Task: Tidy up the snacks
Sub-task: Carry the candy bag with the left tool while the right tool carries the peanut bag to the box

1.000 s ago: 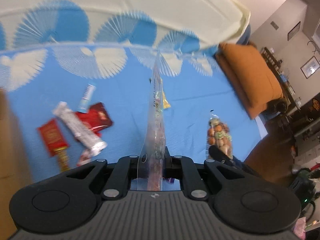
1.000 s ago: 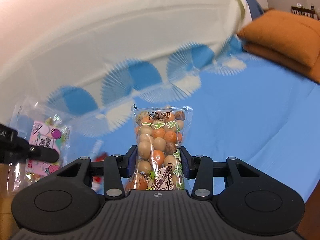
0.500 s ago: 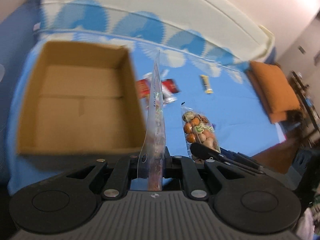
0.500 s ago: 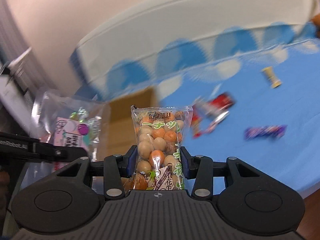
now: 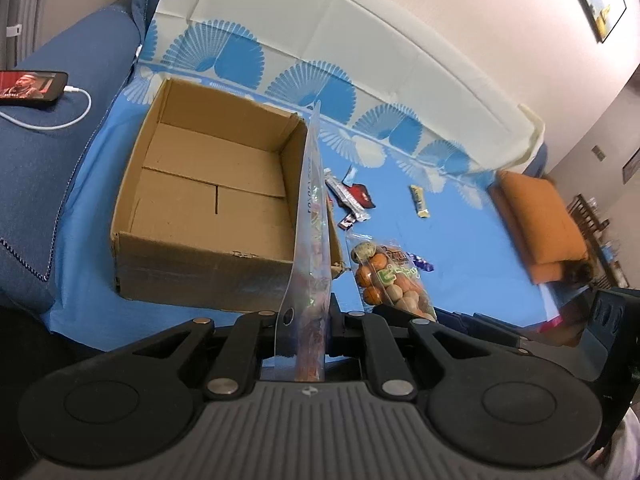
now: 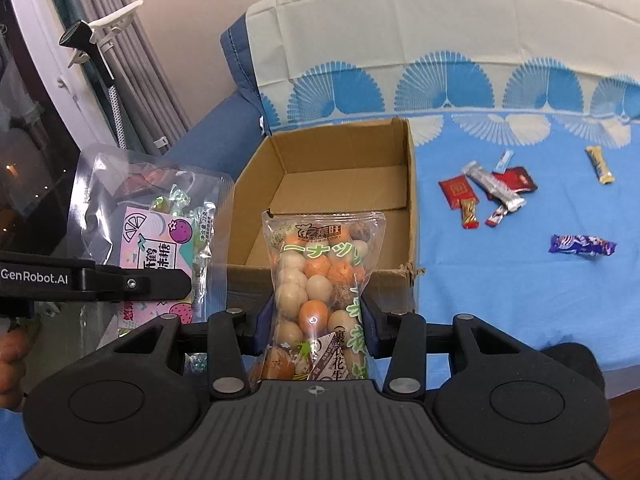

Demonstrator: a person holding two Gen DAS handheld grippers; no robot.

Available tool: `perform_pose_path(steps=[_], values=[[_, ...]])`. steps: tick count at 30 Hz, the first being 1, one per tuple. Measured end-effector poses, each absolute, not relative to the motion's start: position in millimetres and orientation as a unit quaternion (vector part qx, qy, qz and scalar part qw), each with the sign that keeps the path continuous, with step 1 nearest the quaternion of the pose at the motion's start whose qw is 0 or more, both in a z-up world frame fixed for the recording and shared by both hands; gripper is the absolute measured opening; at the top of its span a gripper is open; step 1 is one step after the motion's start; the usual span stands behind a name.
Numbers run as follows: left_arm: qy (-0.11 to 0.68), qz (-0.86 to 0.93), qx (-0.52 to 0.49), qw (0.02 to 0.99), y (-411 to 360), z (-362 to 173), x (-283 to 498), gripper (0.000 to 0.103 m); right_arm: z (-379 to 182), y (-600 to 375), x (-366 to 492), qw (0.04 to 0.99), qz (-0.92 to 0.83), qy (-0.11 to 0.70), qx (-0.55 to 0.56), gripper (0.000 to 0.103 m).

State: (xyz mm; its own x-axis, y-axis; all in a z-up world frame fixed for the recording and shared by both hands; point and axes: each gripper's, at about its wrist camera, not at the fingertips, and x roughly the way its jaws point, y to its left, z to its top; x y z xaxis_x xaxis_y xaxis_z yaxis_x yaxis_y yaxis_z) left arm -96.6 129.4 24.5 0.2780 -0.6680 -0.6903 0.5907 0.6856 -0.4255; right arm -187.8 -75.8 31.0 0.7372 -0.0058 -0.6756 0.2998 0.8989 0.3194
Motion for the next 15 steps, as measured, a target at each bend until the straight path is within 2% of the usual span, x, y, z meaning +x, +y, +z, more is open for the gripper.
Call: perform_pose_path(steps=[15], values=[[0.436,-0.405,-0.066,0.801,146,29,-98,0.013,37,-56,-180,0.913,-0.086,0.359,0.175,0.046]])
